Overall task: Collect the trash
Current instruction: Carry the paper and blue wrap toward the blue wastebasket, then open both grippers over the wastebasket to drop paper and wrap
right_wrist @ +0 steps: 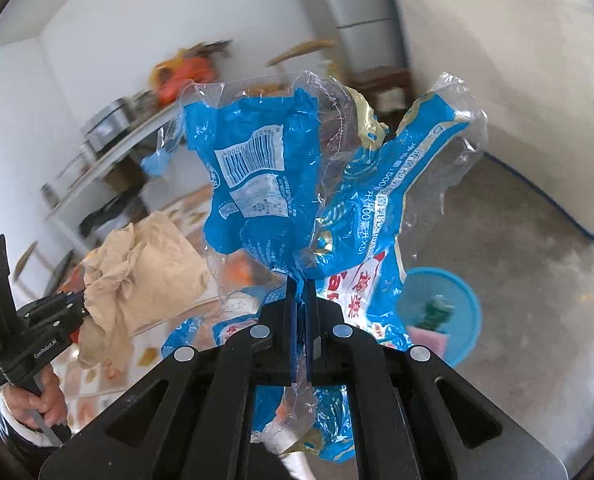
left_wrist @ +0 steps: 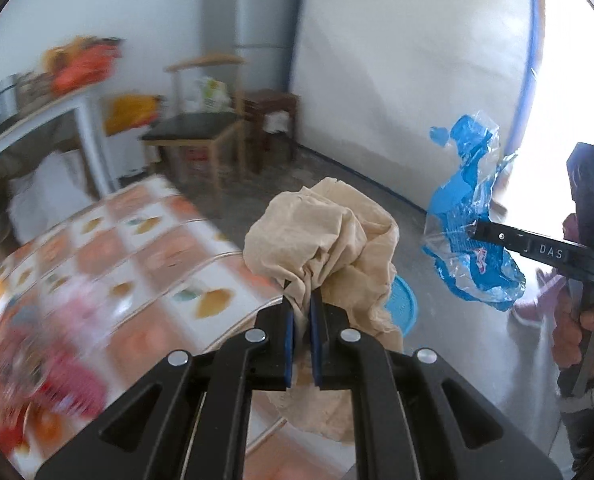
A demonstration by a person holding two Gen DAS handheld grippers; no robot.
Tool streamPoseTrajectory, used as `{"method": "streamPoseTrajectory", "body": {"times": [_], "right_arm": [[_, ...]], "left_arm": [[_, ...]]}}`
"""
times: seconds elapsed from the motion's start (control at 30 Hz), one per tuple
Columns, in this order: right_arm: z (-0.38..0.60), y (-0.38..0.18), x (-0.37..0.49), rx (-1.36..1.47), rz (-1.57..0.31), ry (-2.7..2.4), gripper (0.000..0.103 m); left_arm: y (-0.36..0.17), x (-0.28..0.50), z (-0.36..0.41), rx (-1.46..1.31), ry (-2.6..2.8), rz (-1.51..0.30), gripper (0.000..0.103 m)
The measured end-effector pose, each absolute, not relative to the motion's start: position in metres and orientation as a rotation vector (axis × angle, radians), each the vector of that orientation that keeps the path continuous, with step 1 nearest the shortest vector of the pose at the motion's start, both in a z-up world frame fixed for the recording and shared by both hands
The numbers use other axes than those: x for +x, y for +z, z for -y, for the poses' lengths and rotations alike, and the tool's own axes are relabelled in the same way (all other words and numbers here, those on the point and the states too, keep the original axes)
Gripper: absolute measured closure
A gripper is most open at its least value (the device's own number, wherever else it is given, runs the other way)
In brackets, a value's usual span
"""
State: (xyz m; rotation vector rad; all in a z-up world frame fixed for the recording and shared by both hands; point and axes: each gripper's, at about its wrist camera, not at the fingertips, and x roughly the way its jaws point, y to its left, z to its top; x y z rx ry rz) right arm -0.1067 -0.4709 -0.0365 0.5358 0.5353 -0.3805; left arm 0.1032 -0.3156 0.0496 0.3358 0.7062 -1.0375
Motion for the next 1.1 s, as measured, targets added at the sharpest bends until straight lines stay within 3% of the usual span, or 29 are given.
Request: {"method": "streamPoseTrajectory", "body": {"times": [0.33, 0.53, 0.73, 0.77, 0.9, 1.1], "right_arm": [[0.539, -0.123, -0.088, 0.698, -0.678, -0.488, 0.101], [0.567, -0.173, -0.064, 0.799, -0.761, -0.524, 0.101], [0.576, -0.188, -0.058, 0.850, -0.777, -0.564, 0.101], [0.580, -0.190, -0.060, 0.855, -0.781, -0.568, 0.101], [0.592, -0.198, -0.053, 0.867, -0.803, -0.568, 0.101], [0.605, -0.215, -0.038, 0.856, -0.850, -0.565, 0.101]], "left_arm": [[-0.053, 0.133, 0.478, 0.470, -1.106, -1.108, 0.096], [-0.117, 0.152, 0.542, 0.550, -1.023, -1.242, 0.095], [-0.155, 0.164, 0.580, 0.487, -0.995, -1.347, 0.094], [-0.157, 0.166, 0.585, 0.472, -0.997, -1.331, 0.091], [-0.154, 0.169, 0.584, 0.383, -1.012, -1.302, 0.055], [-0.124, 0.174, 0.569, 0.306, -1.038, -1.240, 0.051]]}}
